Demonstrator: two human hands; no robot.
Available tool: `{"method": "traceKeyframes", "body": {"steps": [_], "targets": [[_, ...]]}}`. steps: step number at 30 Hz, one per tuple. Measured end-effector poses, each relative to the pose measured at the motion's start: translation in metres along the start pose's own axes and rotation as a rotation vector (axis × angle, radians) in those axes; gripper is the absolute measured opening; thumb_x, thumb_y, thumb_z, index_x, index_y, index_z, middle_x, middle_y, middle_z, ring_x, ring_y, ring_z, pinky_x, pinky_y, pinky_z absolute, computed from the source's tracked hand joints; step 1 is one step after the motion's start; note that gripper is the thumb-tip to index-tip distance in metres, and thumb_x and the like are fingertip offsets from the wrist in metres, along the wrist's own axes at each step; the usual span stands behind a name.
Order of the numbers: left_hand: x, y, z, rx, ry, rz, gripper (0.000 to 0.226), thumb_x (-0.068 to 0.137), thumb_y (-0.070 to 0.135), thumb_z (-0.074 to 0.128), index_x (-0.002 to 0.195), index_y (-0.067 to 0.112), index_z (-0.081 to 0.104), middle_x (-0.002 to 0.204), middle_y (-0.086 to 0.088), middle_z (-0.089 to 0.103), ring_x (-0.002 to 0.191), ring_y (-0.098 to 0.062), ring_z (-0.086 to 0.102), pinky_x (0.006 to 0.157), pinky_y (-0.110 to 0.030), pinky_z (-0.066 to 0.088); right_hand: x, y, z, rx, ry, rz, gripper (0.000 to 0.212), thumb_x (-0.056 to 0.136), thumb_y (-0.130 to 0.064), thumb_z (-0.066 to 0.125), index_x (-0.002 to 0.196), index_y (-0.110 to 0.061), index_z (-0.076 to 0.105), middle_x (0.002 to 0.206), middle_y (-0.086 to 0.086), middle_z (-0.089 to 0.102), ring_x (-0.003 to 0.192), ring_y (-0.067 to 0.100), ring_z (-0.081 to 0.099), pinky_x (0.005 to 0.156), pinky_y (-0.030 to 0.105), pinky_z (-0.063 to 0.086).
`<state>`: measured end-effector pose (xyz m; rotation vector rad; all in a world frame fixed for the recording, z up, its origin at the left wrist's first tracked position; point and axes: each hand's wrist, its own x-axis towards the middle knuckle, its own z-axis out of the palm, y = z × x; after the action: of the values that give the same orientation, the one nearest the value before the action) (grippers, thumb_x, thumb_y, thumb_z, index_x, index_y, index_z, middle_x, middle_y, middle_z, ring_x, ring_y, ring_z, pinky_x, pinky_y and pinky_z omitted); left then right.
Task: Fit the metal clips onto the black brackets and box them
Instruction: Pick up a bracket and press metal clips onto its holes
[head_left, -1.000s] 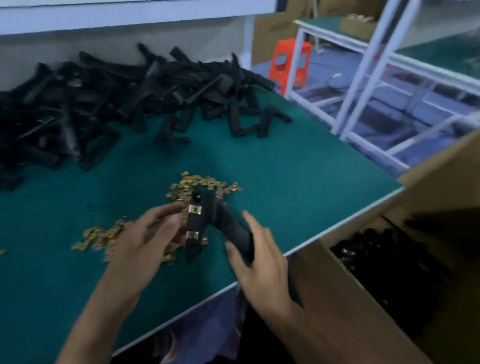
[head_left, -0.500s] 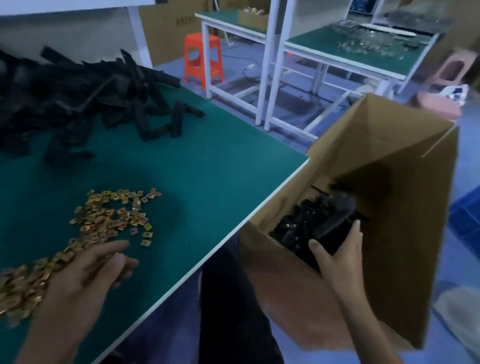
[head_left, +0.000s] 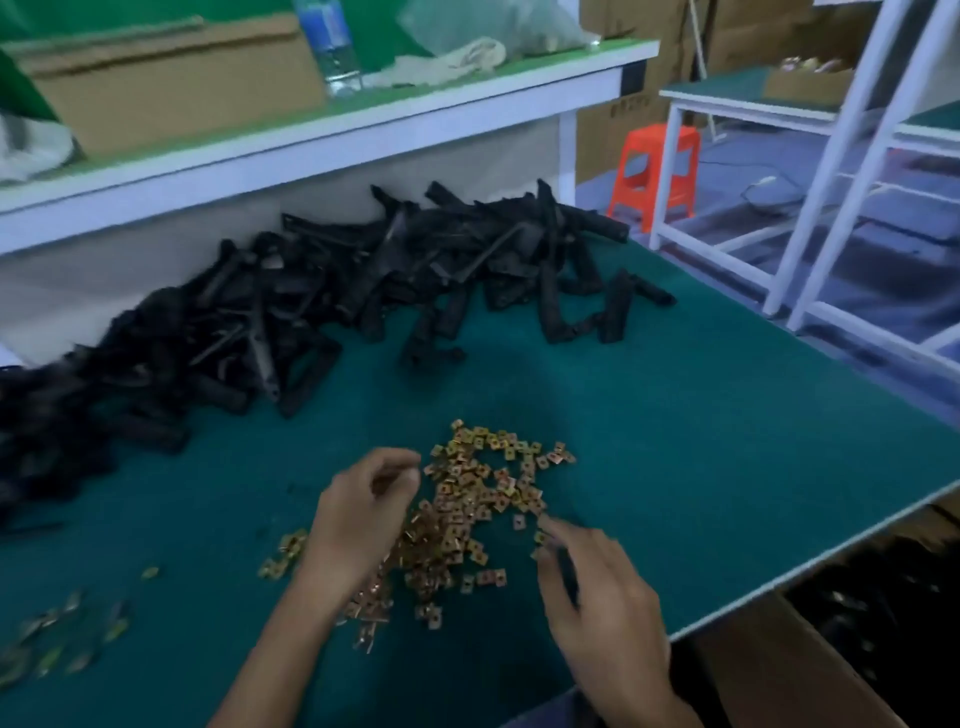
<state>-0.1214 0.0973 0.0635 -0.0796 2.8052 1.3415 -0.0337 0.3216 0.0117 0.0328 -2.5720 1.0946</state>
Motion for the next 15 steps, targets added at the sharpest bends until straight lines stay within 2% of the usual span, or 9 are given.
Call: {"method": "traceKeyframes", "body": {"steps": [1, 3, 5, 6, 8, 10, 12, 14, 15], "targets": [[0.017, 0.001, -0.001, 0.039, 0.019, 0.003, 0.012, 0.101, 0.039, 0.058, 0.109, 0.044, 0.065, 0.103, 0.030, 0.064, 0.096, 0.012, 0.059, 0.081, -0.017, 0.046, -0.001, 0.000, 0.004, -0.058, 0.051, -0.018, 0.031, 0.087, -0.021, 0.077, 0.116, -0.029, 0.071, 0.097, -0.016, 0.066, 0.089, 0.011, 0.066, 0.066, 0.028, 0.054], [0.056, 0.004, 0.000, 0.093, 0.087, 0.011, 0.014, 0.101, 0.039, 0.057, 0.109, 0.032, 0.067, 0.098, 0.023, 0.064, 0.092, 0.006, 0.060, 0.075, -0.015, 0.044, -0.002, 0.003, 0.009, -0.099, 0.146, 0.000, 0.027, 0.082, -0.018, 0.079, 0.106, -0.029, 0.073, 0.090, -0.014, 0.067, 0.081, 0.011, 0.067, 0.061, 0.025, 0.050], [0.095, 0.012, 0.006, 0.075, 0.146, -0.059, 0.035, 0.100, 0.046, 0.055, 0.094, 0.014, 0.068, 0.085, 0.005, 0.069, 0.084, -0.015, 0.068, 0.071, -0.029, 0.052, -0.002, 0.006, 0.010, -0.106, 0.219, -0.013, 0.016, 0.091, -0.022, 0.067, 0.103, -0.030, 0.074, 0.086, -0.014, 0.067, 0.077, 0.012, 0.067, 0.064, 0.025, 0.046], [0.113, 0.016, 0.011, 0.023, 0.154, -0.121, 0.047, 0.099, 0.051, 0.055, 0.087, 0.007, 0.067, 0.080, -0.005, 0.071, 0.080, -0.024, 0.070, 0.071, -0.037, 0.056, -0.002, 0.007, 0.011, -0.114, 0.232, -0.021, 0.017, 0.094, -0.026, 0.060, 0.102, -0.030, 0.074, 0.084, -0.014, 0.066, 0.074, 0.011, 0.066, 0.064, 0.024, 0.046], [0.144, 0.026, 0.023, -0.205, 0.152, -0.282, 0.055, 0.095, 0.056, 0.061, 0.081, 0.003, 0.064, 0.077, -0.012, 0.073, 0.069, -0.027, 0.071, 0.073, -0.045, 0.062, 0.000, 0.005, 0.011, -0.128, 0.239, -0.054, 0.026, 0.092, -0.035, 0.051, 0.099, -0.029, 0.074, 0.081, -0.015, 0.064, 0.069, 0.010, 0.064, 0.057, 0.021, 0.045], [0.167, 0.036, 0.033, -0.512, 0.145, -0.470, 0.050, 0.092, 0.052, 0.068, 0.098, 0.003, 0.060, 0.082, -0.016, 0.073, 0.062, -0.023, 0.069, 0.067, -0.042, 0.064, 0.002, 0.003, 0.012, -0.133, 0.250, -0.048, 0.028, 0.090, -0.037, 0.049, 0.096, -0.029, 0.076, 0.079, -0.015, 0.065, 0.067, 0.009, 0.064, 0.054, 0.022, 0.047], [0.184, 0.039, 0.036, -0.783, 0.180, -0.574, 0.041, 0.097, 0.037, 0.067, 0.118, 0.006, 0.050, 0.086, -0.017, 0.068, 0.063, -0.021, 0.066, 0.060, -0.036, 0.063, 0.003, 0.002, 0.013, -0.136, 0.280, -0.041, 0.027, 0.088, -0.037, 0.051, 0.093, -0.030, 0.076, 0.075, -0.015, 0.063, 0.063, 0.008, 0.060, 0.052, 0.020, 0.043], [0.193, 0.035, 0.034, -0.942, 0.263, -0.606, 0.032, 0.102, 0.022, 0.060, 0.126, 0.003, 0.052, 0.084, -0.013, 0.061, 0.064, -0.021, 0.062, 0.053, -0.030, 0.059, 0.003, 0.002, 0.014, -0.150, 0.299, -0.035, 0.025, 0.087, -0.037, 0.053, 0.090, -0.030, 0.077, 0.070, -0.015, 0.059, 0.059, 0.006, 0.054, 0.047, 0.020, 0.040], [0.195, 0.031, 0.031, -0.938, 0.299, -0.608, 0.031, 0.103, 0.020, 0.056, 0.127, 0.001, 0.053, 0.082, -0.012, 0.059, 0.063, -0.020, 0.060, 0.051, -0.029, 0.057, 0.003, 0.003, 0.015, -0.163, 0.298, -0.035, 0.025, 0.087, -0.038, 0.053, 0.090, -0.030, 0.076, 0.070, -0.015, 0.058, 0.059, 0.006, 0.054, 0.045, 0.021, 0.041]]}}
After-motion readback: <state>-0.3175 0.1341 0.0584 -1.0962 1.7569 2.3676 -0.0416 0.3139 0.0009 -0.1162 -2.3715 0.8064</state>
